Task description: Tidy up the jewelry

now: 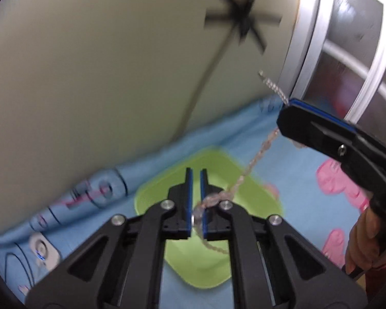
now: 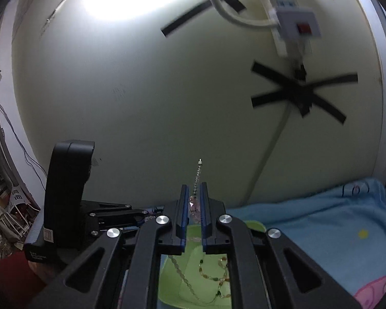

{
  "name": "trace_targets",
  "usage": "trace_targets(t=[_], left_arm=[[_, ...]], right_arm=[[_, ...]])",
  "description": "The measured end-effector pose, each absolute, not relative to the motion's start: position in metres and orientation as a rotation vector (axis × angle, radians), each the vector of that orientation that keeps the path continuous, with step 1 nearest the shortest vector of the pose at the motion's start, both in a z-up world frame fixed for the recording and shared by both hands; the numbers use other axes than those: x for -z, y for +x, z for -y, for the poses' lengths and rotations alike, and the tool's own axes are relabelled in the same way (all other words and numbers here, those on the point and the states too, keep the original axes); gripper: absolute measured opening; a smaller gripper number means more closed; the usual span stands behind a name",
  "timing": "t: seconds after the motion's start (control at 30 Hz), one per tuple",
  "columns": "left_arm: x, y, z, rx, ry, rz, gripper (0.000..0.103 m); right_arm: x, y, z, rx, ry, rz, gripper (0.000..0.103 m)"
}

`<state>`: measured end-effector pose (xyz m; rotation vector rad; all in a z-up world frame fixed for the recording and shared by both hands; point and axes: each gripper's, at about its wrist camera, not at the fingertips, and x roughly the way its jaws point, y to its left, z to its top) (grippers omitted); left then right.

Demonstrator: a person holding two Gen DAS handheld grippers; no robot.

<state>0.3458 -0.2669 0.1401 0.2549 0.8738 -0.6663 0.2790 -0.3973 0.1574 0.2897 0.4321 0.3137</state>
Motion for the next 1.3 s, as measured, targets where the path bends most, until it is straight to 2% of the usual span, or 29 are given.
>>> trace_targets(t=[0.03, 0.1, 0.13, 0.17, 0.3, 0.53, 0.57, 0.6, 0.63, 0.7, 0.73, 0.8, 0.83, 0.87, 0.97, 1.1, 1.3], left_arm=[[-0.126, 0.348, 0.268, 0.656, 0.274, -0.916, 0.028], [-0.101, 0.349, 0.265, 0.626, 0.306, -0.971, 0.039], [-0.091, 0.348, 0.263, 0.626, 0.314, -1.000, 0.039], [-0.083, 0.347, 0.261, 0.631, 0.312, -1.038, 0.039], [-0.083, 0.338, 0.247, 0.626, 0.280, -1.043, 0.039], [-0.142, 0.292, 0.179, 0.611, 0.181, -0.897, 0.040], [-0.147, 0.282, 0.166, 0.610, 0.167, -0.877, 0.041], [-0.152, 0.268, 0.147, 0.603, 0.145, -0.850, 0.049], [-0.155, 0.252, 0.126, 0.584, 0.126, -0.824, 0.055], [-0.153, 0.227, 0.091, 0.543, 0.099, -0.790, 0.056], [-0.149, 0.213, 0.070, 0.506, 0.084, -0.780, 0.056], [-0.137, 0.192, 0.032, 0.441, 0.049, -0.789, 0.057], [-0.128, 0.180, 0.009, 0.413, 0.018, -0.796, 0.057], [-0.122, 0.171, -0.005, 0.395, -0.002, -0.799, 0.057], [-0.098, 0.141, -0.053, 0.312, -0.050, -0.823, 0.057], [-0.067, 0.112, -0.089, 0.289, -0.111, -0.876, 0.056], [-0.042, 0.092, -0.093, 0.315, -0.150, -0.901, 0.056]], right_arm=[[-0.137, 0.283, 0.397, -0.339, 0.324, -0.462, 0.000], [-0.105, 0.292, 0.395, -0.355, 0.362, -0.553, 0.002], [-0.091, 0.297, 0.393, -0.349, 0.377, -0.601, 0.023], [-0.076, 0.300, 0.393, -0.337, 0.402, -0.647, 0.038], [-0.066, 0.292, 0.391, -0.335, 0.432, -0.662, 0.038], [-0.118, 0.224, 0.368, -0.385, 0.417, -0.500, 0.039], [-0.123, 0.214, 0.364, -0.398, 0.417, -0.479, 0.043], [-0.123, 0.196, 0.356, -0.421, 0.429, -0.453, 0.049], [-0.120, 0.183, 0.350, -0.442, 0.444, -0.444, 0.060], [-0.103, 0.163, 0.333, -0.519, 0.478, -0.476, 0.063], [-0.094, 0.157, 0.326, -0.551, 0.483, -0.515, 0.062], [-0.070, 0.144, 0.307, -0.573, 0.475, -0.590, 0.051], [-0.060, 0.138, 0.297, -0.578, 0.460, -0.624, 0.035], [-0.047, 0.133, 0.285, -0.596, 0.445, -0.672, 0.023], [-0.028, 0.118, 0.259, -0.651, 0.434, -0.748, 0.004], [-0.030, 0.102, 0.221, -0.697, 0.325, -0.756, 0.002], [-0.037, 0.098, 0.161, -0.762, 0.156, -0.781, 0.002]])
